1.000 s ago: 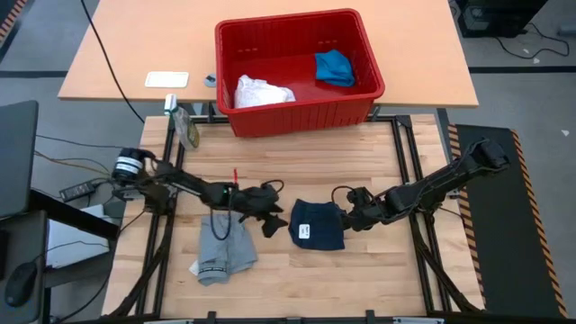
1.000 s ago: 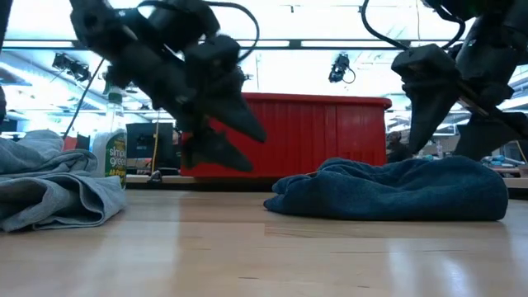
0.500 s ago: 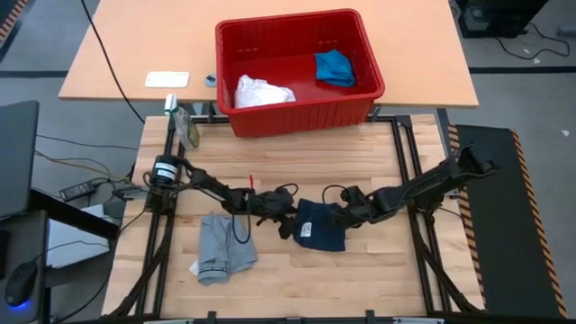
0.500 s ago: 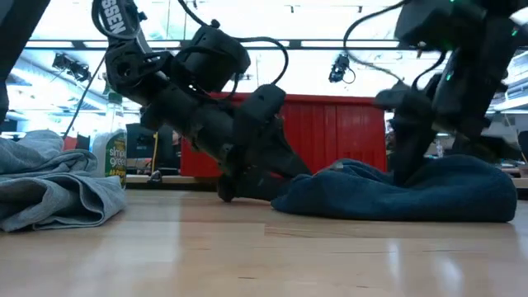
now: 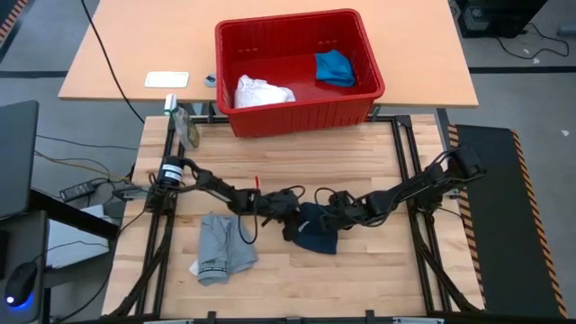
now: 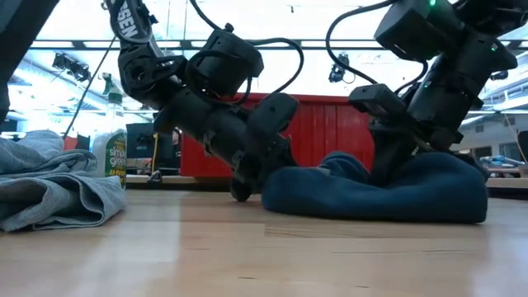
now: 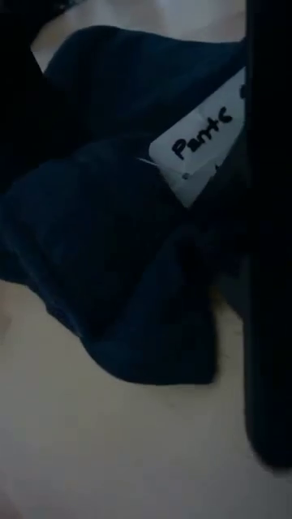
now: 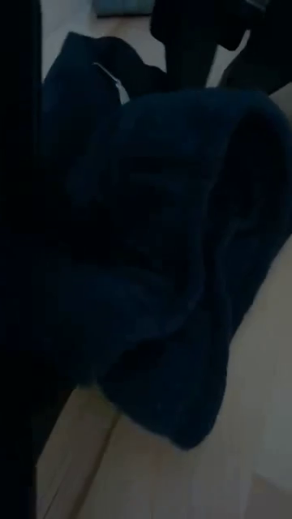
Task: Fold laundry
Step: Stack the folded black pants on top of the gray shirt
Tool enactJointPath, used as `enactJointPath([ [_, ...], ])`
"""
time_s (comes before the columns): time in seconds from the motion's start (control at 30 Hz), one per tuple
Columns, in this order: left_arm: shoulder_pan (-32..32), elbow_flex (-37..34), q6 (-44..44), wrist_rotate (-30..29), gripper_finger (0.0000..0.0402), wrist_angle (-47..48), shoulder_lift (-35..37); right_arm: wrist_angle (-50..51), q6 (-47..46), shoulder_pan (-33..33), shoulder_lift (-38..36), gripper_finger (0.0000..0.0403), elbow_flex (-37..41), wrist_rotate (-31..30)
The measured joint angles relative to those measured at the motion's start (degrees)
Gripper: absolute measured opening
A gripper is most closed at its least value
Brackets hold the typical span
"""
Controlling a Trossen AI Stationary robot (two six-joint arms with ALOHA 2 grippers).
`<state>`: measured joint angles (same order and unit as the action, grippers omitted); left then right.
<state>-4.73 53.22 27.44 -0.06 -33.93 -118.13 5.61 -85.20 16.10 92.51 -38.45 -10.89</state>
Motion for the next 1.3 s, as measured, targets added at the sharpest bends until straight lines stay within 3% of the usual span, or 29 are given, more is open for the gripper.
enactJointPath([
  [0.07,0.0,0.7,0.6,1.5,0.0014,0.5,0.0,-1.2,1.1,0.0,0.3,0.0123,0.1,0.2],
  [0.27,1.3,3.4,0.6,4.4,0.0014,7.5,1.7,-1.4,8.1,-0.6,0.4,0.0039,0.1,0.4],
  [0.4,2.5,3.6,1.2,5.5,0.0010,12.2,5.6,-4.1,10.9,-2.3,0.3,0.0038,0.1,2.0],
  [0.73,0.1,3.7,4.7,1.9,0.0008,34.8,24.3,-27.7,13.4,-4.7,0.3,0.0038,-0.3,5.5],
  [1.1,-6.2,3.7,20.4,-1.8,0.0008,68.1,44.7,-24.2,25.6,-10.5,1.4,0.0038,-14.8,8.0],
  [1.3,-11.2,3.8,29.2,-4.4,0.0007,80.2,50.1,-23.1,27.4,-12.6,12.3,0.0038,-26.5,15.1],
])
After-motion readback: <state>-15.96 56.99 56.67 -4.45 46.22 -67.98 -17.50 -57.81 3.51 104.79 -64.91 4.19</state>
